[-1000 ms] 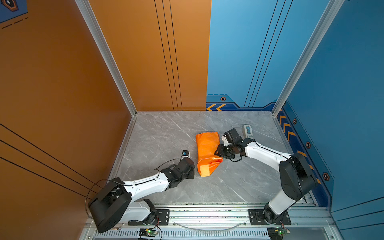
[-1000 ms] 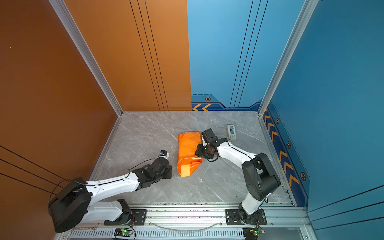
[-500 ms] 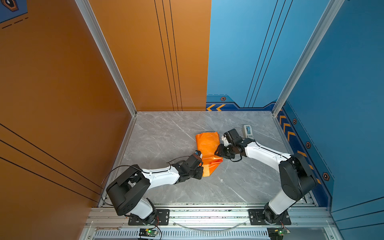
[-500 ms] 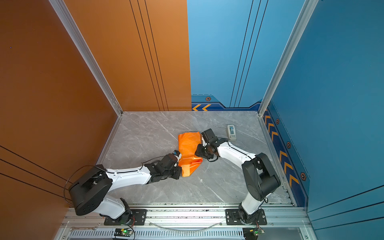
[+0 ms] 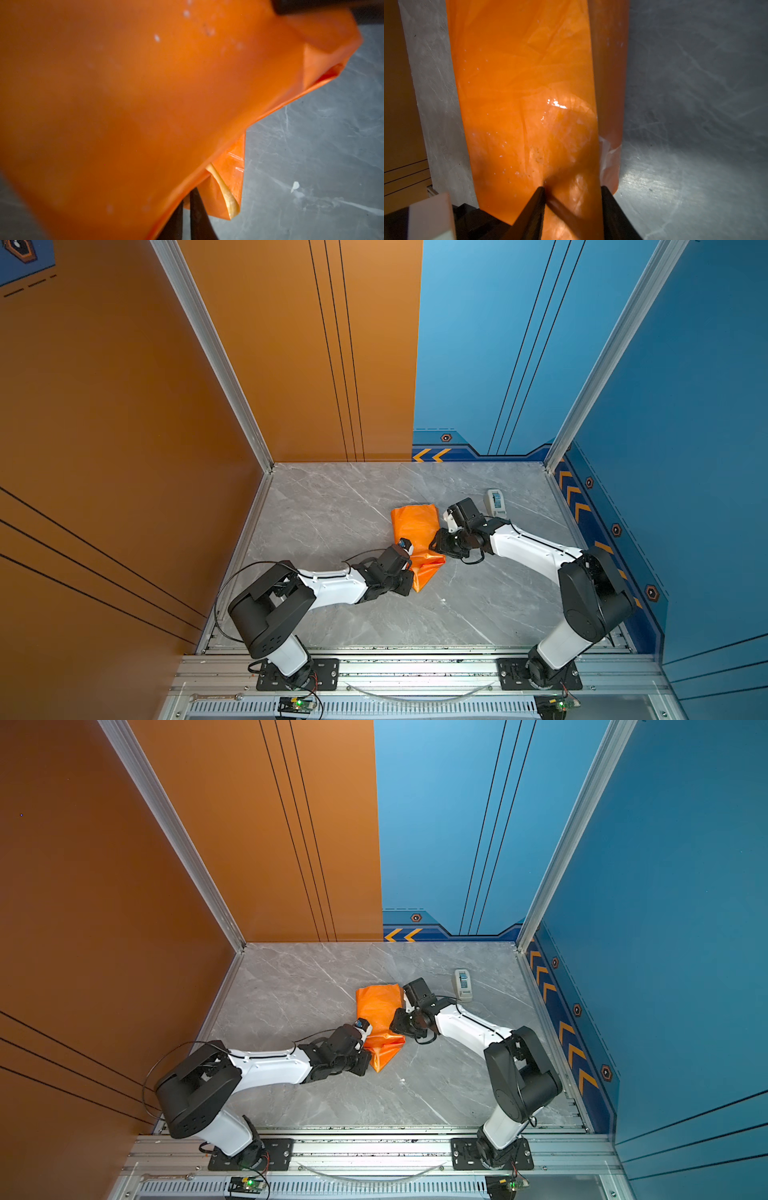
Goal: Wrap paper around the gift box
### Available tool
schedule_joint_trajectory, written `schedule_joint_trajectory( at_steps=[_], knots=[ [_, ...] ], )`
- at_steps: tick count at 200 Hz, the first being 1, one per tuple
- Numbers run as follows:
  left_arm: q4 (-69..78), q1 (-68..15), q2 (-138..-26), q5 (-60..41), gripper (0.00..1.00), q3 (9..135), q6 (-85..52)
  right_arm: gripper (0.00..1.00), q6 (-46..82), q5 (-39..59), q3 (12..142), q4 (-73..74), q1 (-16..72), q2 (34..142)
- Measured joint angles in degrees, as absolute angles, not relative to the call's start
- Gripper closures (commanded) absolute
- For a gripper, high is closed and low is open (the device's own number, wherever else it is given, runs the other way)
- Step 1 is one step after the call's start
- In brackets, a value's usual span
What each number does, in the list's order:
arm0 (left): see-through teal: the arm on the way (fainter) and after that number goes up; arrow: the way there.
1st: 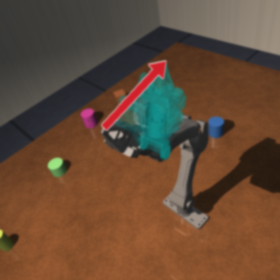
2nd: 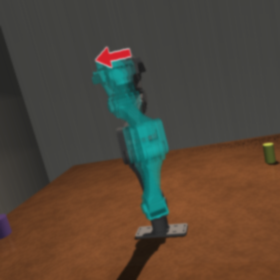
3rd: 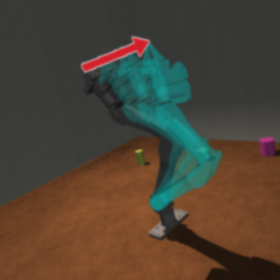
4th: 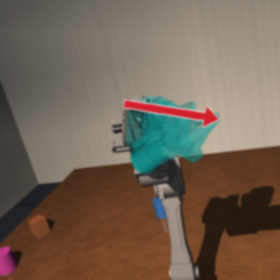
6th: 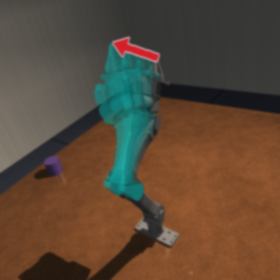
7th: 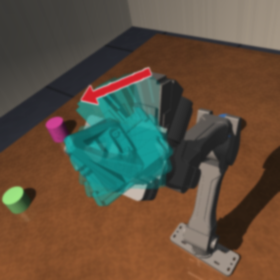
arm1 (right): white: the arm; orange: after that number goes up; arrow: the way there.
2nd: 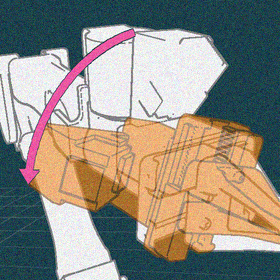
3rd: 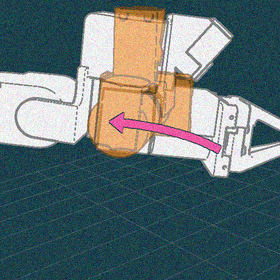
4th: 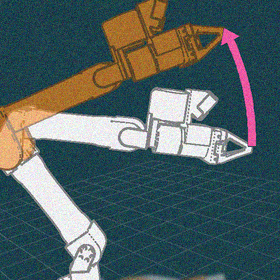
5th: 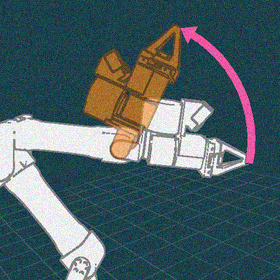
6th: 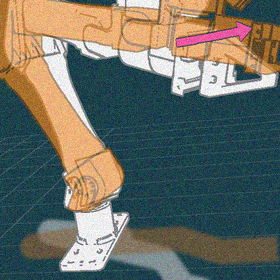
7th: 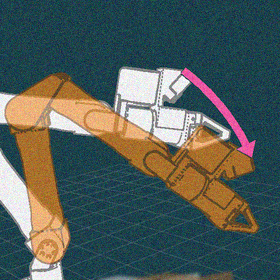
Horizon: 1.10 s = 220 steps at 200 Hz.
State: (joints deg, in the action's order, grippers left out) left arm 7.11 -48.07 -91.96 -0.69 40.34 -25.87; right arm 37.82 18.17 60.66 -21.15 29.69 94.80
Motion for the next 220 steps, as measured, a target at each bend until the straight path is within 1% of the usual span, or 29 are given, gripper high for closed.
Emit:
schedule_joint_trajectory(
  at_steps=[51,89,119,141,161,181,220],
  knots=[
    [9.8,-48.1,-95.6,-0.2,0.87,41.5,-25.3,0.56,37.8,18.2,60.4,-20.8,29.7,94.7],
    [10.1,-48.1,-96.5,0.6,0.85,42.3,-25.0,0.54,37.9,18.1,60.1,-20.4,29.7,94.4],
    [10.1,-48.1,-96.5,1.1,0.85,42.3,-24.9,0.48,38.0,17.9,59.5,-20.0,29.8,93.9],
    [10.1,-48.1,-96.5,1.4,0.85,42.3,-24.9,0.47,38.0,17.6,58.6,-20.2,29.8,92.5],
    [10.1,-48.1,-96.5,1.5,0.85,42.3,-24.9,0.47,38.0,16.8,56.9,-21.0,29.6,88.5],
    [10.1,-48.1,-96.5,1.5,0.85,42.3,-24.9,0.47,39.0,15.9,54.3,-21.7,28.9,82.0],
    [10.1,-48.1,-96.5,1.4,0.85,42.3,-24.9,0.52,46.3,15.2,44.8,-21.9,27.9,67.9]
  ],
)
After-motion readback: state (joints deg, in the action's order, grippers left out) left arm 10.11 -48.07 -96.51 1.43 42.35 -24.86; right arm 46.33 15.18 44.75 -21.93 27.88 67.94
